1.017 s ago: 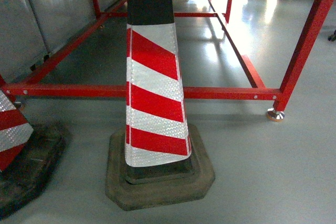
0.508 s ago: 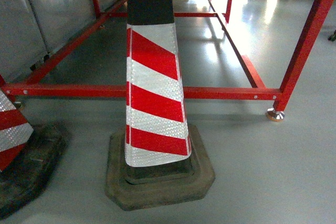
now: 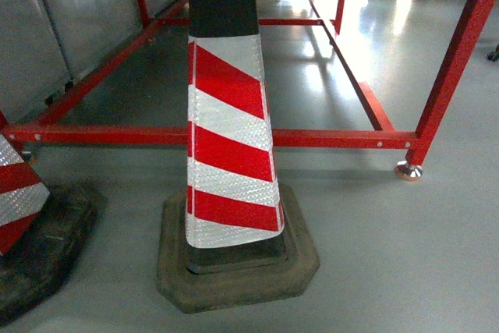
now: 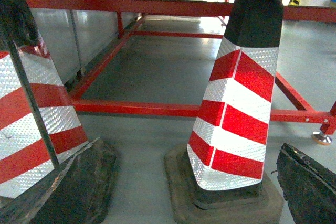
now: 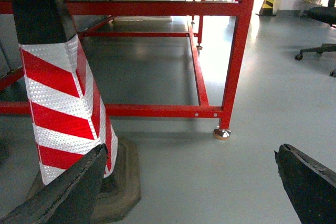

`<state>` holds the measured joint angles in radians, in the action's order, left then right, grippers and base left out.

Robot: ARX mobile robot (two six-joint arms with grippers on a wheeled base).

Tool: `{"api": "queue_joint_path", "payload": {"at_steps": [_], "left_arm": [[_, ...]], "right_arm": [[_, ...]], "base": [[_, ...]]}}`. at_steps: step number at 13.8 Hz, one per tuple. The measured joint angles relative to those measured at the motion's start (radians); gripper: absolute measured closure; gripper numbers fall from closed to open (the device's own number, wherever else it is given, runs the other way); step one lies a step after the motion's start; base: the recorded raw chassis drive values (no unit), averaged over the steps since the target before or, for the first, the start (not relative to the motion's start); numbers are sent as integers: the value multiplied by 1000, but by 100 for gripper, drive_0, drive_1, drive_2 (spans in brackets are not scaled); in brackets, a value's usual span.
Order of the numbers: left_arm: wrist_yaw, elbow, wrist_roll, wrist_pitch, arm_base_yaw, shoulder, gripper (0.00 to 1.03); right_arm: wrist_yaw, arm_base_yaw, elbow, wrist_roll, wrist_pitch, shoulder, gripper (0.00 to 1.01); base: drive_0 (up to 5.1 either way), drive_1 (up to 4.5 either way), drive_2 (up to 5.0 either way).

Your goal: Pick blue part to blue bin on bottom shelf

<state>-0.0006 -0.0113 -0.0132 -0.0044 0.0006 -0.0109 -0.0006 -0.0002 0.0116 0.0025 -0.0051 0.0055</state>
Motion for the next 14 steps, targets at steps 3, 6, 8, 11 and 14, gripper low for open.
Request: {"api": "queue_joint_path", "payload": {"at_steps": [3, 6, 8, 11, 14], "left_arm": [[0, 0, 0, 0, 0, 0, 5], [0, 0, 0, 0, 0, 0, 5], [0, 0, 0, -2, 0, 0, 5], [-1, 0, 0, -2, 0, 0, 5], [0, 0, 3, -1, 0, 0, 5]], "right_arm": [[0, 0, 0, 0, 0, 0, 3], [0, 0, 0, 0, 0, 0, 3], [0, 0, 0, 0, -2, 0, 3], [0, 0, 0, 0, -1, 0, 3], [1, 0, 0, 0, 2, 0, 3]], "base": [[0, 0, 0], [0, 0, 0], [0, 0, 0], [0, 0, 0], [0, 0, 0]]}}
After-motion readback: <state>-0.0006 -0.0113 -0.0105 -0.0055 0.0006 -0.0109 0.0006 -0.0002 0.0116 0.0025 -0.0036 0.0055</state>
